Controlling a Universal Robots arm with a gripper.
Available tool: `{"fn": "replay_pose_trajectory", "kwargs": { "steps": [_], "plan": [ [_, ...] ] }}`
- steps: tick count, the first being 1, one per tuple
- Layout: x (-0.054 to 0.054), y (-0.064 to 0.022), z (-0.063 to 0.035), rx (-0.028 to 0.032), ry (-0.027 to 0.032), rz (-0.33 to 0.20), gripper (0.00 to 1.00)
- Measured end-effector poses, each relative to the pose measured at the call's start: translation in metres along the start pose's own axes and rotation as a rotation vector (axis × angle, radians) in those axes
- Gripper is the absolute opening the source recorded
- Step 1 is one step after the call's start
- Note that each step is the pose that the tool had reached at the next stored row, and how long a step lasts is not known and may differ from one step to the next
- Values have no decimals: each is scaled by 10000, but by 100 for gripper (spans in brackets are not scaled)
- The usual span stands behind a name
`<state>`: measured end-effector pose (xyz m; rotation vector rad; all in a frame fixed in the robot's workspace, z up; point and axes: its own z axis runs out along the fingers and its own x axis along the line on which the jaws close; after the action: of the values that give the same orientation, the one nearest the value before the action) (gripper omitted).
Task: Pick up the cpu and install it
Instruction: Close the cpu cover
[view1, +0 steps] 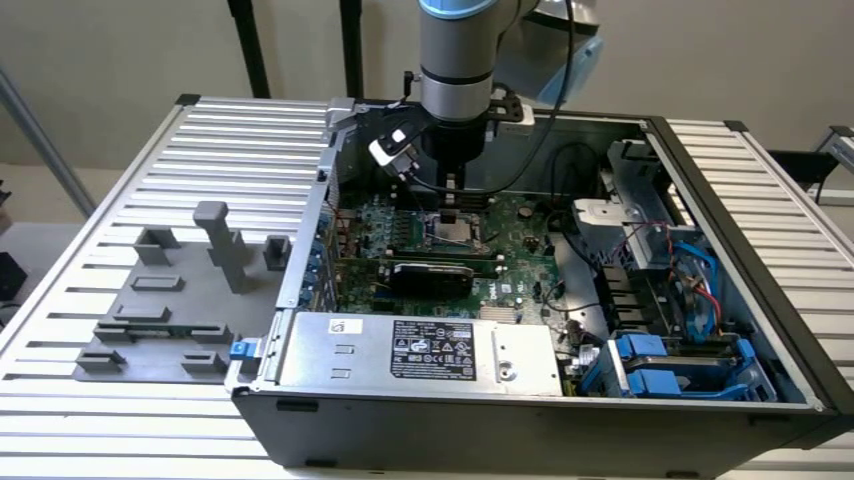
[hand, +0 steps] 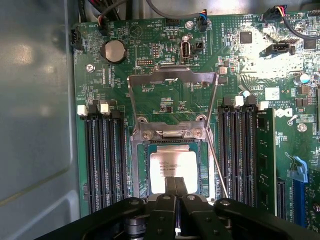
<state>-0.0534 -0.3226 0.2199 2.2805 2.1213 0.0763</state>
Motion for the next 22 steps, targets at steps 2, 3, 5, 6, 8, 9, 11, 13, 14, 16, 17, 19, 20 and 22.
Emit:
{"fn": "replay_pose_trajectory", "kwargs": {
  "steps": [2,3,5,6,8,9,11,13,14,16,17,19,20,22],
  "plan": [
    [0,0,0,0,0,0,11],
    [0,0,0,0,0,0,11],
    [0,0,0,1,0,0,11],
    [0,0,0,0,0,0,11],
    [0,0,0,0,0,0,11],
    [0,0,0,0,0,0,11],
    [0,2,0,1,0,0,11],
    [-4,44,-3,18,-2,-1,11],
    [-6,72,-9,33,-4,0,11],
    [-12,130,-43,58,-7,0,11],
    [-16,160,-82,75,-5,1,11],
    [-26,227,-172,125,-9,2,11],
    [-31,264,-217,151,-13,2,11],
    [-42,347,-303,198,-15,2,11]
  ]
}}
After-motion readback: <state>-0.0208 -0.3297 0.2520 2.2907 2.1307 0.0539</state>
